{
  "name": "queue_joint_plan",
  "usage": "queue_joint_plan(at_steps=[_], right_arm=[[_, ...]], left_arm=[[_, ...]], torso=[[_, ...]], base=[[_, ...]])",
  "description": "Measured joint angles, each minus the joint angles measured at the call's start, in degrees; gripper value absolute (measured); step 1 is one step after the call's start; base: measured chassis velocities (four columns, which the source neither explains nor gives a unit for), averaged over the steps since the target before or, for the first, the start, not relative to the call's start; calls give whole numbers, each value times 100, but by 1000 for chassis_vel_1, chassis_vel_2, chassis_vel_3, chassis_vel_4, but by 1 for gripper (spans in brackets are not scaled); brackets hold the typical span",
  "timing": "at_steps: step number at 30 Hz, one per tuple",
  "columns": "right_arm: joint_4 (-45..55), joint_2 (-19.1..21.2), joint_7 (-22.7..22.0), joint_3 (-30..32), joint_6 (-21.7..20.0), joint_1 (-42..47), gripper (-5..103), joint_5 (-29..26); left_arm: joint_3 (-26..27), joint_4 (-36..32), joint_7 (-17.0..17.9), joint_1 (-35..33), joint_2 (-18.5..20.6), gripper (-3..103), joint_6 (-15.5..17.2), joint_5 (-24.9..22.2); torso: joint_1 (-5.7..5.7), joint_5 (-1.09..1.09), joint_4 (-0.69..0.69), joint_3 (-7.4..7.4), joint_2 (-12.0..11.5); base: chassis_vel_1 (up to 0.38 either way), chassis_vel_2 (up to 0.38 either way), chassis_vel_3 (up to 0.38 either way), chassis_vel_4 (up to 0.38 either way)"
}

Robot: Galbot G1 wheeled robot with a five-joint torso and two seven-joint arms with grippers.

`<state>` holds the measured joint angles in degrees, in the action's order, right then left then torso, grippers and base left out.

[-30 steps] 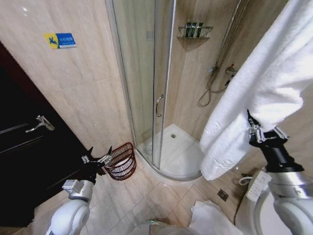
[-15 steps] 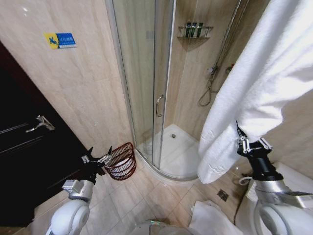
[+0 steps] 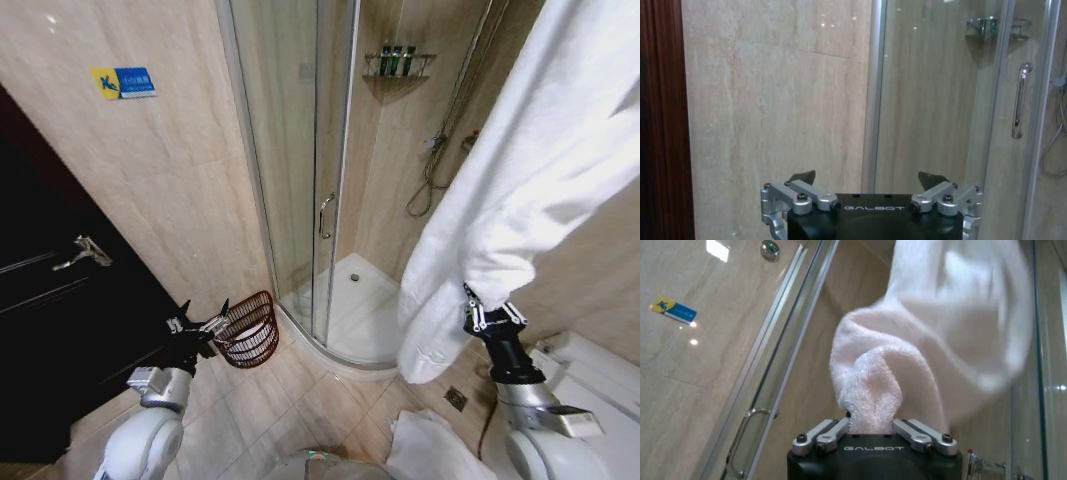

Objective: Discard the used towel into the hamper.

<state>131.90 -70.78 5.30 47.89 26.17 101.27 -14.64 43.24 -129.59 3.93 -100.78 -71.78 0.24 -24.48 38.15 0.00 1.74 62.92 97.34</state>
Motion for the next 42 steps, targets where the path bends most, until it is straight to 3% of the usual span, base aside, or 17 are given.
queue_joint_plan(at_steps=[15,22,36,42], right_arm=[[-42,-143,-31,-122,182,64,10,250],[-88,-151,-137,72,402,-55,10,688],[250,-34,-46,504,380,-107,10,691],[582,91,-70,708,94,-163,10,399]], left_arm=[[0,0,0,0,0,100,0,0],[0,0,0,0,0,100,0,0],[0,0,0,0,0,100,0,0],[0,0,0,0,0,100,0,0]], torso=[[0,0,0,0,0],[0,-2,0,0,0],[0,0,0,0,0],[0,0,0,0,0]], base=[[0,0,0,0],[0,0,0,0],[0,0,0,0],[0,0,0,0]])
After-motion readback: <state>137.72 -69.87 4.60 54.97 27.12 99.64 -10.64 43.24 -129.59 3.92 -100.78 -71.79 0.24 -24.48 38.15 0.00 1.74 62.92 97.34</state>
